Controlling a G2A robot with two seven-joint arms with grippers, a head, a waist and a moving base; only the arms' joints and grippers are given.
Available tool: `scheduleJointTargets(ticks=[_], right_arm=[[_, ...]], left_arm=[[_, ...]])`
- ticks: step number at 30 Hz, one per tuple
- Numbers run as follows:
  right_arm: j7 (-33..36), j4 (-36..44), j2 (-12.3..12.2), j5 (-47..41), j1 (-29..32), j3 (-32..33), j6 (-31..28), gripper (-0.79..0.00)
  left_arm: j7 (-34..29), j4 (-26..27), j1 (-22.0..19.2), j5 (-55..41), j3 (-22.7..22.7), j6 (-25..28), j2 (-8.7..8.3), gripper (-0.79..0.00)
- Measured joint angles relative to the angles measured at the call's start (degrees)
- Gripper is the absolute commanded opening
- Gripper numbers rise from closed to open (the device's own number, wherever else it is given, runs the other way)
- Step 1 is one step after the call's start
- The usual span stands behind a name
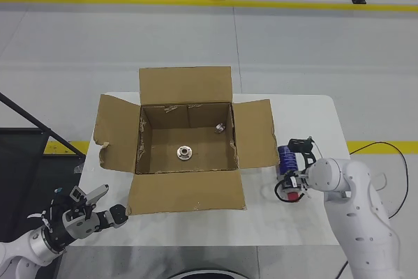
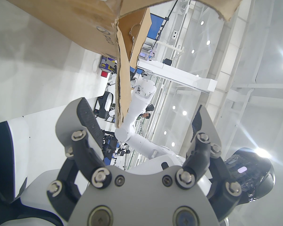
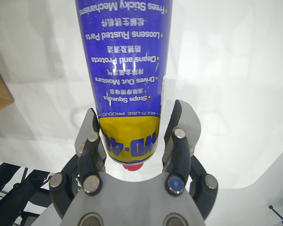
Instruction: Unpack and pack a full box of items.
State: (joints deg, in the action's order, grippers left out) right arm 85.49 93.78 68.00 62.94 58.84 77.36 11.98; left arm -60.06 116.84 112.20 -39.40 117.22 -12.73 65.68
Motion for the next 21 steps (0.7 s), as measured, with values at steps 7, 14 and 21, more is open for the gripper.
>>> scheduleJointTargets(ticks=[7, 14, 21], right_arm=[[0.1, 0.3, -0.2, 0.0, 0.4, 0.2, 0.0, -0.111], [0.0, 0.4, -0.3, 0.0, 0.3, 0.3, -0.1, -0.092], [-0.3, 0.0, -0.3, -0.3, -0.2, 0.0, -0.2, -0.086]], left_arm=[[0.0, 0.0, 0.0, 0.0, 0.0, 0.0, 0.0, 0.0], [0.0, 0.0, 0.0, 0.0, 0.0, 0.0, 0.0, 0.0], [0.0, 0.0, 0.0, 0.0, 0.0, 0.0, 0.0, 0.0]])
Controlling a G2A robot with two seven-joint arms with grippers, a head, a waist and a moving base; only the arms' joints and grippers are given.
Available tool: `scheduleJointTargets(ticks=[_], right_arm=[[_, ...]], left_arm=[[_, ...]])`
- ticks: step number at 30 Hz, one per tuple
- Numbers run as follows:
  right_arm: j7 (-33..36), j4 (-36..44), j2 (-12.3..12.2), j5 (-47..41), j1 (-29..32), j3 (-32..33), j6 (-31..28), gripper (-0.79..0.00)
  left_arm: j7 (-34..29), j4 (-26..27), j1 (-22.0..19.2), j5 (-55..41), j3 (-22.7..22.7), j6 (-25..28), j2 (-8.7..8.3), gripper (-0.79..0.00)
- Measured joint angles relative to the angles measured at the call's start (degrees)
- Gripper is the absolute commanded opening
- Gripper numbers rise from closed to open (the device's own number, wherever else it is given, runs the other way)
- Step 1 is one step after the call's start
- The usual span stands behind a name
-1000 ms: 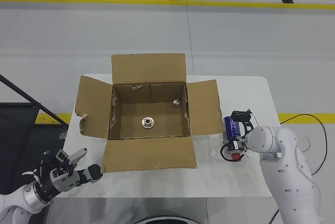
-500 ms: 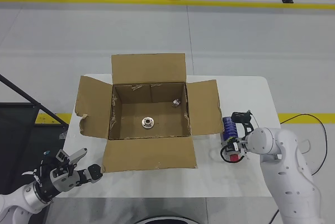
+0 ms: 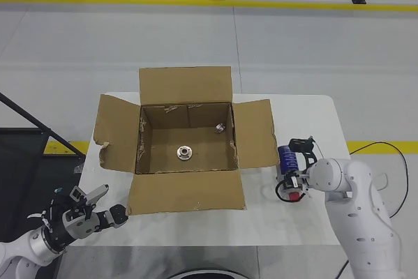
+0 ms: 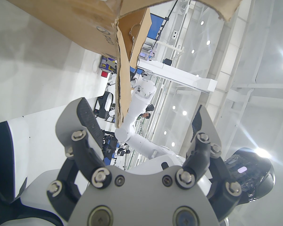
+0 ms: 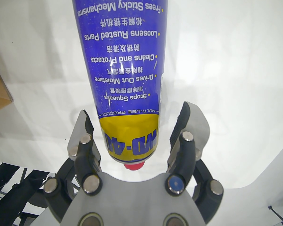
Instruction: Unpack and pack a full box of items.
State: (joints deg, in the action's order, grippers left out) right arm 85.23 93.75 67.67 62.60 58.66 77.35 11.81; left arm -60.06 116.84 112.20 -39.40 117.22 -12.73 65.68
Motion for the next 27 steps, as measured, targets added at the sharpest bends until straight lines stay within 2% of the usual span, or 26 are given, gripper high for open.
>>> scheduleJointTargets(ticks=[16, 20, 27], right_arm=[[0.3, -0.2, -0.1, 0.5, -2.0, -0.7, 0.1, -0.058], [1.1, 2.9, -0.3, 2.2, -3.5, -0.1, 0.2, 0.0], [1.5, 12.5, -0.4, 7.3, -6.0, -1.0, 1.6, 0.0]], left_arm=[[0.0, 0.0, 0.0, 0.0, 0.0, 0.0, 0.0, 0.0], [0.0, 0.0, 0.0, 0.0, 0.0, 0.0, 0.0, 0.0], [0.0, 0.0, 0.0, 0.0, 0.0, 0.0, 0.0, 0.0]])
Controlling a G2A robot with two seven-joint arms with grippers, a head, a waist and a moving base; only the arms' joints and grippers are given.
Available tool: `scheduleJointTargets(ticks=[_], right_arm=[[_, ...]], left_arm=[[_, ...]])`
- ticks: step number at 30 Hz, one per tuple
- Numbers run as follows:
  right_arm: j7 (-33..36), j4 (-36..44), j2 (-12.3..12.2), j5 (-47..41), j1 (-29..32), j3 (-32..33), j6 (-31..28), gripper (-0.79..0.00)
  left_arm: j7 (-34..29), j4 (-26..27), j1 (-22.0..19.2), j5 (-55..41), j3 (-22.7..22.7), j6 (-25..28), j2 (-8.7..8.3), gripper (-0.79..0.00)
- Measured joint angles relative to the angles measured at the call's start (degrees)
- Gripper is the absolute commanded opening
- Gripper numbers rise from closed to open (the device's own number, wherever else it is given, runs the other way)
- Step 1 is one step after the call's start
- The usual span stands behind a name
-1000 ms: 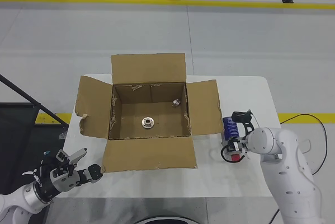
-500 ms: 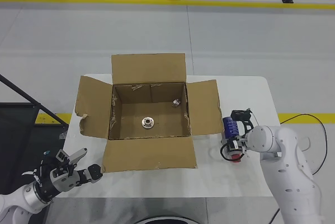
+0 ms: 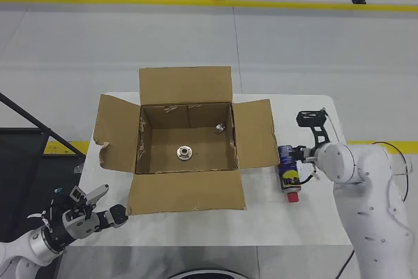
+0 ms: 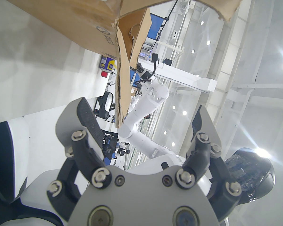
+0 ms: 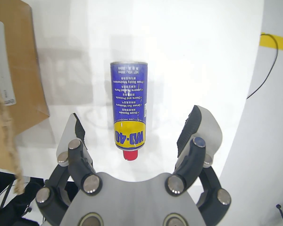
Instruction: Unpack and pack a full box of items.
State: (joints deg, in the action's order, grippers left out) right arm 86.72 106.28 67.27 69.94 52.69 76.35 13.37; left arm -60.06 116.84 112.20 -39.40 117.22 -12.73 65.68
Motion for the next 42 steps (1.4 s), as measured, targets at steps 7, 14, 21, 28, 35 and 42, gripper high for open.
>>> scheduleJointTargets(ticks=[7, 14, 21, 28, 35, 42], right_arm=[[-0.4, 6.1, 0.6, 4.6, -2.7, -4.0, 1.9, 0.0], [-2.4, 10.5, 1.6, 7.9, -4.6, -8.8, 4.4, 0.0], [-5.0, 13.5, 2.8, 10.2, -6.2, -13.9, 6.3, 0.0], [-5.8, 11.6, 4.2, 9.9, -8.6, -18.0, 7.0, 0.0], [-6.6, 9.8, 5.3, 8.9, -9.6, -19.3, 7.4, 0.0], [-7.9, 10.9, 6.0, 9.4, -8.6, -19.3, 8.1, 0.0]], left_arm=[[0.0, 0.0, 0.0, 0.0, 0.0, 0.0, 0.0, 0.0], [0.0, 0.0, 0.0, 0.0, 0.0, 0.0, 0.0, 0.0], [1.7, 0.2, -0.2, -0.3, -0.3, 0.4, 0.01, 0.0], [2.1, 0.4, 0.7, -1.0, 0.4, 0.9, -0.1, 0.0], [2.5, 0.6, 1.3, -1.4, 0.6, 1.3, -0.21, 0.0], [2.8, 0.9, 1.5, -1.5, 0.6, 1.5, -0.34, 0.0]])
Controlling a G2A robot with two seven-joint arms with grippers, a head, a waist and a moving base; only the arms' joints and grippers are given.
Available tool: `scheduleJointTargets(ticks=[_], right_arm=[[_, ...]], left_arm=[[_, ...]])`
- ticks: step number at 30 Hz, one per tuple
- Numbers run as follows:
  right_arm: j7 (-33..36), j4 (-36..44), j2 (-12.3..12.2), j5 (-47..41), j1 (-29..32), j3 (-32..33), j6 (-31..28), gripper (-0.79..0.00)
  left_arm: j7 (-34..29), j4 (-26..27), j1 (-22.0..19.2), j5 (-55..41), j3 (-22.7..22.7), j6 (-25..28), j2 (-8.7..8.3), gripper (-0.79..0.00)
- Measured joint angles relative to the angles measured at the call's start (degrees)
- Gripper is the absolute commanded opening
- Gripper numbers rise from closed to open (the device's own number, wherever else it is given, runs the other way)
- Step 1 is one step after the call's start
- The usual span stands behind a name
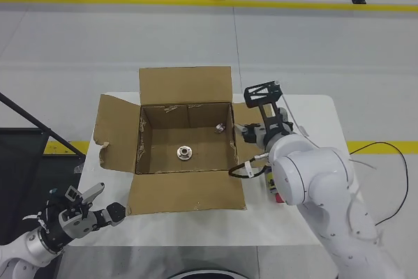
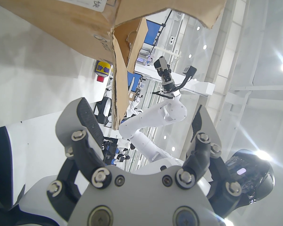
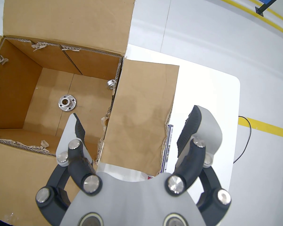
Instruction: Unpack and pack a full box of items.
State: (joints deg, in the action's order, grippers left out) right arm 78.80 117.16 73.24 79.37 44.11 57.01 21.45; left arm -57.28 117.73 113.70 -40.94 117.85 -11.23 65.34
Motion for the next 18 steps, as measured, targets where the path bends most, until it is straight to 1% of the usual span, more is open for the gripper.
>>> scheduleJointTargets(ticks=[7, 11, 12, 18], right_arm=[[-2.6, 1.8, 0.8, 1.8, 1.4, -1.9, 0.7, 0.0], [-2.1, 1.0, 1.1, 7.8, 1.2, -1.8, 3.3, 0.0], [-2.1, 1.0, 1.1, 8.2, 1.1, -1.8, 3.2, 0.0], [-2.2, 1.0, 1.1, 6.3, 1.2, -1.8, 2.9, 0.0]], left_arm=[[0.9, -0.1, 0.1, -0.7, 0.3, 0.4, -0.06, 0.0], [1.4, -0.1, 0.3, -1.2, 0.7, 0.8, -0.08, 0.0], [1.5, -0.1, 0.4, -1.3, 0.8, 0.8, -0.08, 0.0], [1.5, -0.1, 0.5, -1.4, 1.0, 0.9, -0.09, 0.0]])
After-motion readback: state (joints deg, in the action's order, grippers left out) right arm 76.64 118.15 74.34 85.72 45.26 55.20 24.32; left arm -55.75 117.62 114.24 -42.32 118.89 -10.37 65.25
